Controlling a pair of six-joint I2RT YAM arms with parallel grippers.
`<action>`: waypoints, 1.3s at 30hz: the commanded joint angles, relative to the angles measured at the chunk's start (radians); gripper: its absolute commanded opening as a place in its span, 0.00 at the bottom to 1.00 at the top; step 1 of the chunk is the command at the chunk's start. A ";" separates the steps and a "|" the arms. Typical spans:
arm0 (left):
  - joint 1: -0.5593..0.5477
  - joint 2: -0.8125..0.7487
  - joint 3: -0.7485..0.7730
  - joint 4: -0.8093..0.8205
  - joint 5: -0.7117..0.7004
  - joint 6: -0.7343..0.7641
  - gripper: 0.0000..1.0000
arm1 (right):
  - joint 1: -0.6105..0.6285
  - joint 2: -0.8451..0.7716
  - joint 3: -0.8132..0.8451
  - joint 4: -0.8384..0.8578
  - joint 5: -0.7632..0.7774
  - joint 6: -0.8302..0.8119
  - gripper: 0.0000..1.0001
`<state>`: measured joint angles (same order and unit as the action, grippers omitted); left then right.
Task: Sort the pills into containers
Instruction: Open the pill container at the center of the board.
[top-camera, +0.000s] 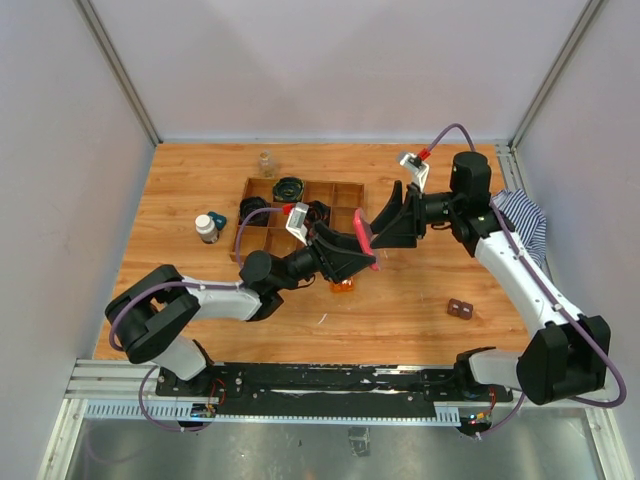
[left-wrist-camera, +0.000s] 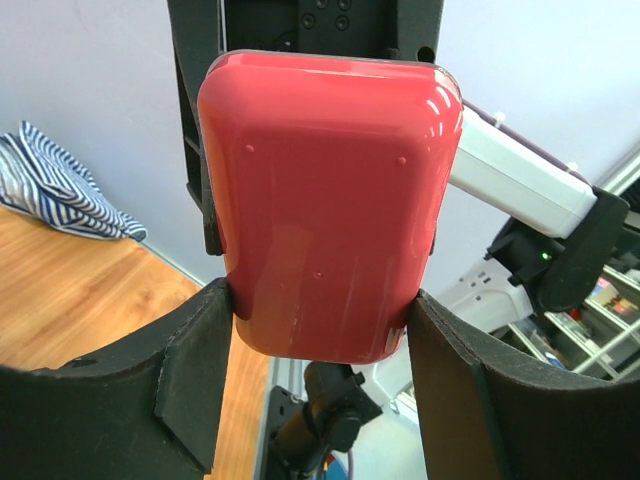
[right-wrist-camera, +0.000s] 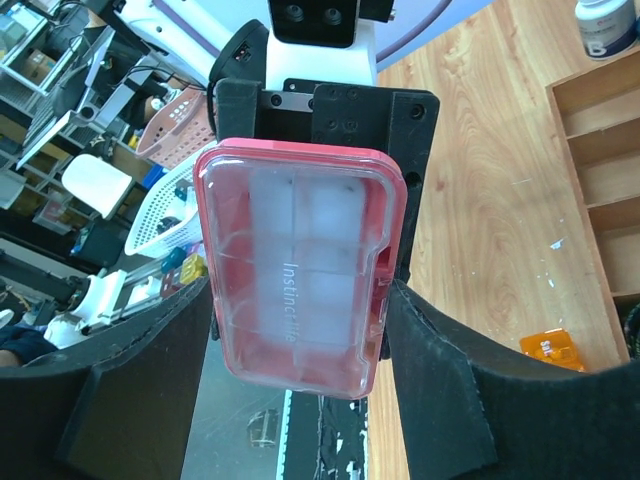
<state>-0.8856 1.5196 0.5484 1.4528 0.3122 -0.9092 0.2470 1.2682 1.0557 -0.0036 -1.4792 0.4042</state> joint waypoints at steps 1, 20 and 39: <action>0.016 0.002 -0.002 0.153 0.065 -0.034 0.00 | 0.002 0.008 0.011 -0.021 -0.108 0.002 0.06; -0.013 -0.051 0.062 -0.099 0.018 0.102 0.00 | 0.077 -0.050 0.053 -0.231 0.179 -0.253 0.93; 0.051 -0.022 -0.020 0.142 0.065 -0.083 0.00 | 0.063 -0.032 -0.044 0.219 -0.027 0.187 0.03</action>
<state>-0.8639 1.4864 0.5385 1.4033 0.3538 -0.9058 0.3161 1.2396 1.0378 0.0227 -1.3735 0.4091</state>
